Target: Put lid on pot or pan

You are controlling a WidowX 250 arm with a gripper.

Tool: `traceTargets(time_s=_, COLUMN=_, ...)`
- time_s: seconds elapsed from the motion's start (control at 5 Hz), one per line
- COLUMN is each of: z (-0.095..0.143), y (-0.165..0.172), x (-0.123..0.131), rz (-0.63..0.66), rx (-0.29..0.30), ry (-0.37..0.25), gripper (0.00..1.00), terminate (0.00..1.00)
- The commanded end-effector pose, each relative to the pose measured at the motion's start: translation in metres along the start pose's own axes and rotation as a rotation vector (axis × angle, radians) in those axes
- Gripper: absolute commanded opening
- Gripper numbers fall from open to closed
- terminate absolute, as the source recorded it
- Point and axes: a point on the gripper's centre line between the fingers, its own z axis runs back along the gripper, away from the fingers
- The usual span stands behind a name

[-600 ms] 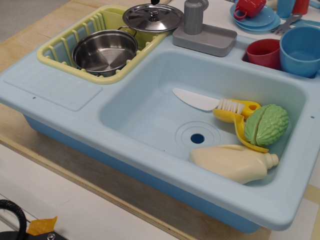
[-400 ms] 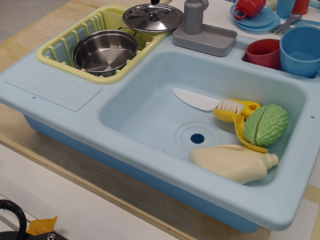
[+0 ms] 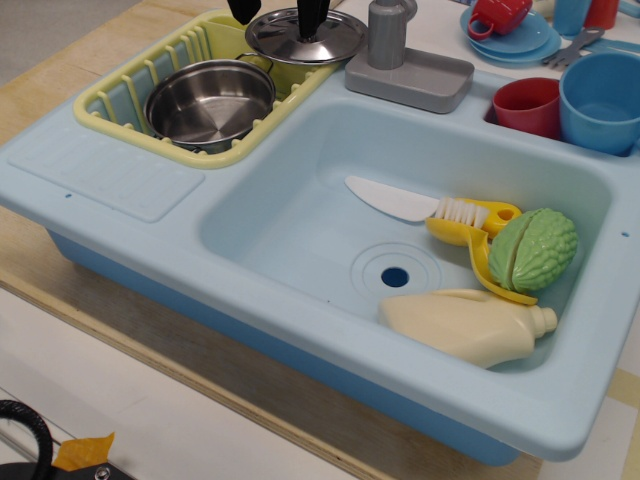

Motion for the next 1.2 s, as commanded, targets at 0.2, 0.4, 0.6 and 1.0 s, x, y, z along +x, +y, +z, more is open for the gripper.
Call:
traceTargets(time_s=0.2, z=0.008, y=0.0, x=0.023, rz=-0.044, rx=0.008, ry=-0.029, gripper=1.0, terminate=0.0)
traceTargets(time_s=0.4, z=0.007, y=-0.001, x=0.031, rz=-0.063, rx=0.001, ry=-0.014, gripper=1.0, terminate=0.0)
traceTargets(time_s=0.6, z=0.001, y=-0.002, x=0.036, rz=-0.071, rx=-0.018, ry=0.007, gripper=1.0, terminate=0.0)
traceTargets(time_s=1.0, z=0.002, y=-0.002, x=0.029, rz=-0.034, rx=-0.023, ry=0.005, gripper=0.0, terminate=0.0)
